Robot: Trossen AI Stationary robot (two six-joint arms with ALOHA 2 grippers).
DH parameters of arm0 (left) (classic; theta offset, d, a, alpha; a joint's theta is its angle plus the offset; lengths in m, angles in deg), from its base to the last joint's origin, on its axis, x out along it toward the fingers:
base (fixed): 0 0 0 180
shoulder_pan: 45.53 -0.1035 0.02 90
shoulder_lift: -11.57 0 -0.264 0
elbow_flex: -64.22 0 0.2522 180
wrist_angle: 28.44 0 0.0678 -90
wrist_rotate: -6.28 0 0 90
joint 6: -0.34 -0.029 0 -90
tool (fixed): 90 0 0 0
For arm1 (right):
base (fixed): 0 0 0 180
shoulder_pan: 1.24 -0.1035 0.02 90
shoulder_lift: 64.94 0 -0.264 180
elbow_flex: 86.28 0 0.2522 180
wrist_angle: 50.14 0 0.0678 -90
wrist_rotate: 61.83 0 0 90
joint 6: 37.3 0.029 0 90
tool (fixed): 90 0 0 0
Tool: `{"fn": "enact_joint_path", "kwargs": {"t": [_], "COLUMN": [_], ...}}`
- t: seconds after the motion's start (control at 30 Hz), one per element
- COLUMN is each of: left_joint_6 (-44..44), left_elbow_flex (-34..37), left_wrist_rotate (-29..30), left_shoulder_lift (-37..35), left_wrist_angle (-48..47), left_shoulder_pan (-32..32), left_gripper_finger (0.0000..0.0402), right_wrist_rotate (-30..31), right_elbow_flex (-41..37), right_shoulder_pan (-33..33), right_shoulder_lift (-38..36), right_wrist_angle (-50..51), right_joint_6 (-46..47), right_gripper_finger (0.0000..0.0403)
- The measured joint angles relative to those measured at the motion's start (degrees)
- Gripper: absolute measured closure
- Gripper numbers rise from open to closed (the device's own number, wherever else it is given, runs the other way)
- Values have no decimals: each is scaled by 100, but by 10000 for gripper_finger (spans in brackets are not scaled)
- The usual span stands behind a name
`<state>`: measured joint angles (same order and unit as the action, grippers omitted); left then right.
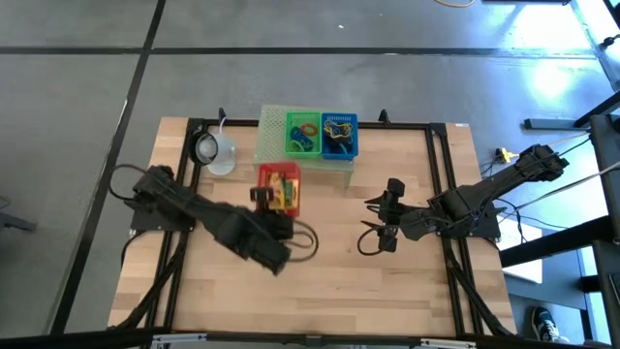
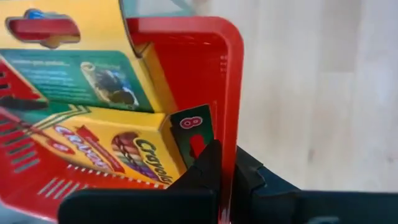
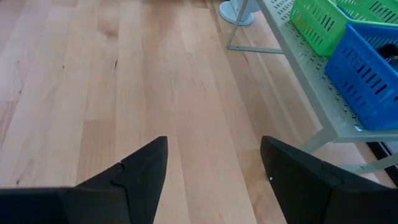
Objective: Pick & Place Office Desk Supplies
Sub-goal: Put the red bin on the shelf
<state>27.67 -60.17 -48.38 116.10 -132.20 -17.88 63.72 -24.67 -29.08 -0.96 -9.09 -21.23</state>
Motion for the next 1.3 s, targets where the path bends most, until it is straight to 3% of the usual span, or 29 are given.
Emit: {"fn": "enact_joint_path", "kwargs": {"t": [0.27, 0.5, 1.0, 1.3], "left_joint_6": [-725, -1453, -2926, -3360], "left_elbow_flex": [44, 566, 1640, 1674], "left_wrist_rotate": [122, 34, -736, -1032], "left_shoulder_lift": [-598, -883, -1169, -1187], "left_wrist_angle": [-2, -4, 372, 460], "left_shoulder_pan": [-811, -1412, -3143, -4040], "left_gripper_finger": [400, 400, 400, 400], "right_wrist_rotate": [0, -44, -44, -44], "right_elbow_flex": [2, 0, 0, 2], "right_shoulder_pan": [-2, 0, 0, 0], "right_shoulder_lift": [2, 0, 0, 0], "right_wrist_angle": [0, 4, 15, 20], "right_joint_6": [-2, -9, -155, -338], "right_gripper_finger": [144, 144, 144, 144]}}
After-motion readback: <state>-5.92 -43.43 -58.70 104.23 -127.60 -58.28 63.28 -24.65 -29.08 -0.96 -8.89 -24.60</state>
